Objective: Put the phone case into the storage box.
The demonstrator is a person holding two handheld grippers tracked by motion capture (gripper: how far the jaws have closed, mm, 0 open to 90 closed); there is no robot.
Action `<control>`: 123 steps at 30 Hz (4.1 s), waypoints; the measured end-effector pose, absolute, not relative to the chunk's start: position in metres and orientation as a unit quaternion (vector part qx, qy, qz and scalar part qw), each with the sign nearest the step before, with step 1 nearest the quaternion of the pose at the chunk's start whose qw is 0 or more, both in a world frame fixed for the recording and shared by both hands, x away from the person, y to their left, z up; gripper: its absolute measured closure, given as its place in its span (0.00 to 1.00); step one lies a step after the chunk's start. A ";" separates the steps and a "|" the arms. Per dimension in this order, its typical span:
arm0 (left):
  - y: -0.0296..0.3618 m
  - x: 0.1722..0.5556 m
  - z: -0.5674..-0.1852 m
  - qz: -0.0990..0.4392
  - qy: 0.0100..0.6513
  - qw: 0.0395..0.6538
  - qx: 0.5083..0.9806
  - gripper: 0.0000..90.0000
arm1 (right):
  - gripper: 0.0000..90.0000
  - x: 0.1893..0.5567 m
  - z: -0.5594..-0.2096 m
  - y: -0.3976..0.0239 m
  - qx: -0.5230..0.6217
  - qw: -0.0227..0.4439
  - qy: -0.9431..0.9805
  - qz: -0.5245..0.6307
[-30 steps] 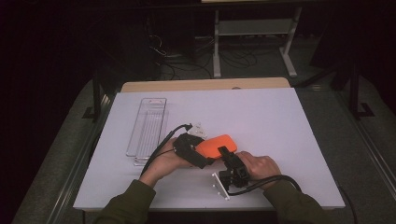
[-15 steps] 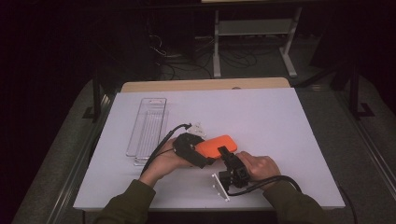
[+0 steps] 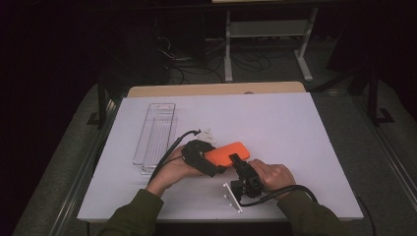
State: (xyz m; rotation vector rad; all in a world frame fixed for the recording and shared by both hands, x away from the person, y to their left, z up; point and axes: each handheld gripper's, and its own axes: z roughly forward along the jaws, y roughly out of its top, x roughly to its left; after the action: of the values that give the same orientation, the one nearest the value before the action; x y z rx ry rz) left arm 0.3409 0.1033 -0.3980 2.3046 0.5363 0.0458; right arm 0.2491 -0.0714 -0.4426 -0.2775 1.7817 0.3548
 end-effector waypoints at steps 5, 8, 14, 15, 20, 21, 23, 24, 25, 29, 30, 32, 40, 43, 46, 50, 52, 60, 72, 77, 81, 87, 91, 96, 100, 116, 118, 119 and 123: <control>0.101 0.339 -0.399 0.013 0.206 0.387 0.899 0.15 | 0.89 0.249 -0.442 -0.071 -0.119 0.601 0.776 0.149; 0.103 0.339 -0.397 0.008 0.203 0.393 0.897 0.14 | 0.89 0.249 -0.442 -0.072 -0.118 0.601 0.776 0.150; 0.107 0.340 -0.394 0.007 0.202 0.405 0.892 0.01 | 0.89 0.250 -0.441 -0.072 -0.116 0.599 0.778 0.149; 0.107 0.340 -0.394 0.007 0.202 0.405 0.892 0.00 | 0.89 0.250 -0.441 -0.072 -0.116 0.599 0.778 0.149; 0.111 0.340 -0.391 0.009 0.197 0.409 0.891 0.00 | 0.89 0.251 -0.441 -0.073 -0.110 0.598 0.780 0.147; 0.112 0.340 -0.390 0.011 0.196 0.409 0.891 0.00 | 0.89 0.251 -0.441 -0.073 -0.110 0.598 0.780 0.147; 0.114 0.341 -0.389 0.013 0.194 0.412 0.890 0.00 | 0.89 0.252 -0.441 -0.074 -0.108 0.599 0.780 0.146; 0.115 0.341 -0.389 0.012 0.195 0.414 0.889 0.00 | 0.89 0.254 -0.441 -0.075 -0.105 0.598 0.780 0.149; 0.116 0.341 -0.388 0.012 0.194 0.413 0.890 0.00 | 0.89 0.254 -0.441 -0.075 -0.103 0.595 0.783 0.149; 0.121 0.343 -0.385 0.019 0.189 0.415 0.890 0.00 | 0.89 0.257 -0.439 -0.079 -0.092 0.596 0.784 0.149; 0.121 0.343 -0.385 0.019 0.191 0.418 0.888 0.00 | 0.89 0.258 -0.438 -0.080 -0.090 0.596 0.783 0.150; 0.122 0.343 -0.384 0.018 0.195 0.422 0.885 0.00 | 0.89 0.259 -0.438 -0.082 -0.084 0.595 0.786 0.149; 0.127 0.344 -0.384 0.020 0.193 0.419 0.887 0.00 | 0.89 0.264 -0.434 -0.089 -0.067 0.592 0.790 0.144; 0.129 0.345 -0.383 0.020 0.192 0.415 0.889 0.00 | 0.89 0.267 -0.433 -0.093 -0.068 0.587 0.795 0.137; 0.132 0.346 -0.383 0.022 0.195 0.413 0.890 0.00 | 0.89 0.268 -0.433 -0.095 -0.061 0.584 0.798 0.135; 0.137 0.348 -0.383 0.026 0.201 0.412 0.888 0.00 | 0.89 0.270 -0.430 -0.100 -0.054 0.586 0.797 0.135; 0.140 0.349 -0.382 0.026 0.207 0.410 0.888 0.00 | 0.89 0.270 -0.429 -0.101 -0.050 0.587 0.797 0.135; 0.142 0.351 -0.384 0.029 0.212 0.403 0.890 0.00 | 0.89 0.271 -0.429 -0.101 -0.043 0.581 0.801 0.141; 0.142 0.352 -0.386 0.028 0.213 0.403 0.890 0.00 | 0.89 0.274 -0.425 -0.106 -0.018 0.565 0.807 0.170; 0.142 0.352 -0.386 0.029 0.212 0.402 0.890 0.00 | 0.89 0.274 -0.424 -0.106 -0.003 0.555 0.813 0.179; 0.141 0.352 -0.386 0.032 0.210 0.399 0.892 0.00 | 0.89 0.276 -0.424 -0.107 0.005 0.545 0.817 0.187; 0.142 0.352 -0.386 0.030 0.214 0.400 0.891 0.00 | 0.89 0.276 -0.421 -0.108 0.025 0.542 0.817 0.198; 0.142 0.352 -0.386 0.029 0.215 0.400 0.891 0.00 | 0.89 0.277 -0.421 -0.109 0.031 0.539 0.817 0.200; 0.141 0.352 -0.387 0.029 0.219 0.403 0.888 0.00 | 0.89 0.279 -0.420 -0.111 0.030 0.537 0.818 0.201; 0.142 0.353 -0.387 0.033 0.212 0.402 0.890 0.00 | 0.89 0.279 -0.420 -0.110 0.054 0.528 0.820 0.214; 0.141 0.353 -0.386 0.036 0.208 0.400 0.892 0.00 | 0.89 0.284 -0.415 -0.115 0.080 0.503 0.829 0.232; 0.141 0.352 -0.387 0.033 0.213 0.402 0.890 0.00 | 0.89 0.284 -0.415 -0.114 0.096 0.497 0.827 0.245; 0.141 0.352 -0.387 0.034 0.213 0.402 0.890 0.00 | 0.89 0.283 -0.415 -0.114 0.106 0.492 0.827 0.250; 0.142 0.353 -0.387 0.035 0.210 0.402 0.890 0.00 | 0.89 0.284 -0.414 -0.114 0.118 0.485 0.828 0.256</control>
State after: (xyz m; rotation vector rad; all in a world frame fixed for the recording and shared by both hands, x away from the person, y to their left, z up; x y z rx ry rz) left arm 0.3528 0.1416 -0.3867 2.2506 0.5310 0.0880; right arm 0.2840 -0.1138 -0.4144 0.2863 2.0159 0.6225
